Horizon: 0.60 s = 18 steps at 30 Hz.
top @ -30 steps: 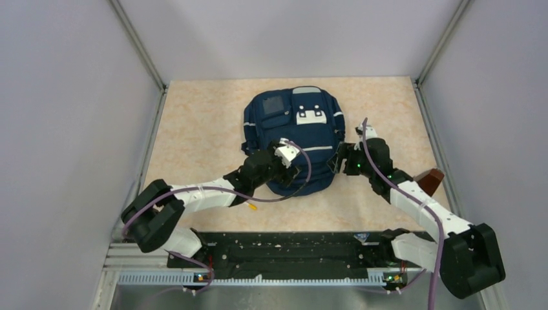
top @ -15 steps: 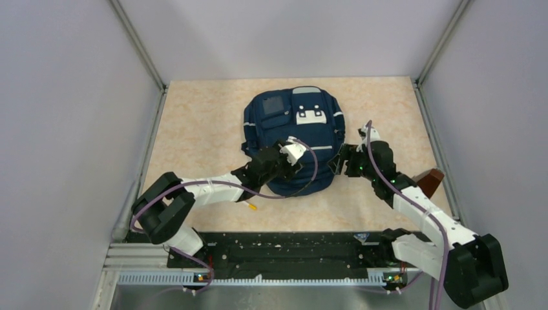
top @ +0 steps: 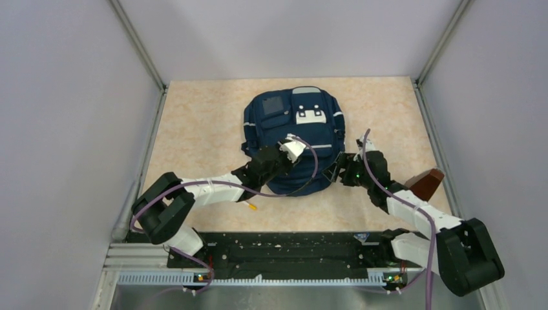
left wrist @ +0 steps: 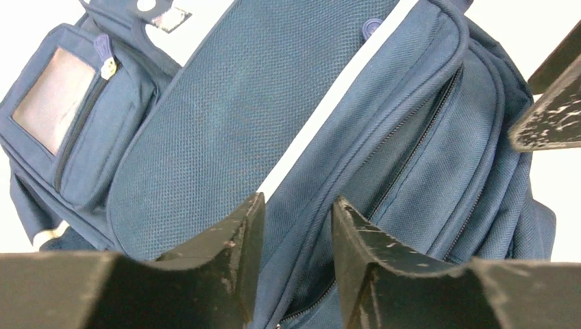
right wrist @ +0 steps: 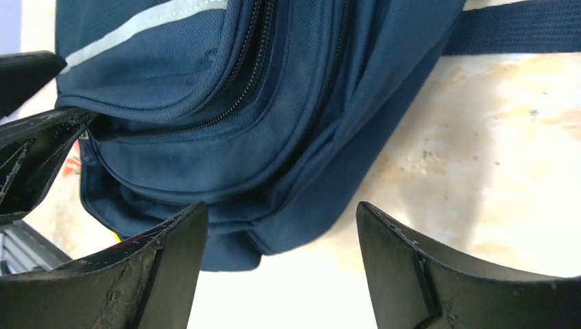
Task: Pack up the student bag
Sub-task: Unzip the student bag at the center of the board.
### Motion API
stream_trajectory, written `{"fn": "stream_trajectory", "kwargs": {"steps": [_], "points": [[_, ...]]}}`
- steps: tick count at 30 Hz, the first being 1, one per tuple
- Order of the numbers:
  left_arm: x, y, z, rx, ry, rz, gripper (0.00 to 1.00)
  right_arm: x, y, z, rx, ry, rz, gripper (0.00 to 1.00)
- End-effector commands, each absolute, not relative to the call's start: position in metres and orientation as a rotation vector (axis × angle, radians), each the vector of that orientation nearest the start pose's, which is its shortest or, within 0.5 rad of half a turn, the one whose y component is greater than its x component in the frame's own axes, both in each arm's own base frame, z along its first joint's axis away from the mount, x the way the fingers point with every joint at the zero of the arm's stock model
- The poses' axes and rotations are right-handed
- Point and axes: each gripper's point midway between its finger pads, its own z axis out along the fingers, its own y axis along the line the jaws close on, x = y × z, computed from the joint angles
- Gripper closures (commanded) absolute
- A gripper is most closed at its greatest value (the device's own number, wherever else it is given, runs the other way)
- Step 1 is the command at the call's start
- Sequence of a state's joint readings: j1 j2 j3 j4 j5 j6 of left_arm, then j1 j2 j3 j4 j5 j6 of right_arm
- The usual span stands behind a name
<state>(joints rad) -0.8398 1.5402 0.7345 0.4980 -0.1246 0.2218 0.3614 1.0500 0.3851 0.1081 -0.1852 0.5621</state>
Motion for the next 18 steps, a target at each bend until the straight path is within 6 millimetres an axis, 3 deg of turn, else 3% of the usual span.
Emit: {"fn": "stream_trajectory", "kwargs": {"steps": [1,3,4,7,9,13,18], "points": [[0.341,-0.316,0.182,0.76,1.554,-0.305,0.64,0.292,0.181,0.114,0.145,2.037,0.903,0.23],[0.342,-0.315,0.189,0.757,1.533,-0.295,0.76,0.299,0.185,0.113,0.143,2.042,0.909,0.25],[0.343,-0.314,0.195,0.75,1.519,-0.287,0.82,0.303,0.186,0.112,0.141,2.047,0.901,0.33],[0.35,-0.309,0.222,0.711,1.467,-0.239,0.97,0.314,0.181,0.095,0.153,2.104,0.82,0.76],[0.357,-0.303,0.248,0.673,1.43,-0.195,1.0,0.32,0.172,0.083,0.161,2.142,0.728,1.0],[0.366,-0.295,0.301,0.64,1.37,-0.151,1.0,0.326,0.146,0.066,0.176,2.189,0.52,1.0],[0.385,-0.28,0.342,0.637,1.375,-0.123,1.0,0.328,0.117,0.056,0.204,2.214,0.379,1.0]]}}
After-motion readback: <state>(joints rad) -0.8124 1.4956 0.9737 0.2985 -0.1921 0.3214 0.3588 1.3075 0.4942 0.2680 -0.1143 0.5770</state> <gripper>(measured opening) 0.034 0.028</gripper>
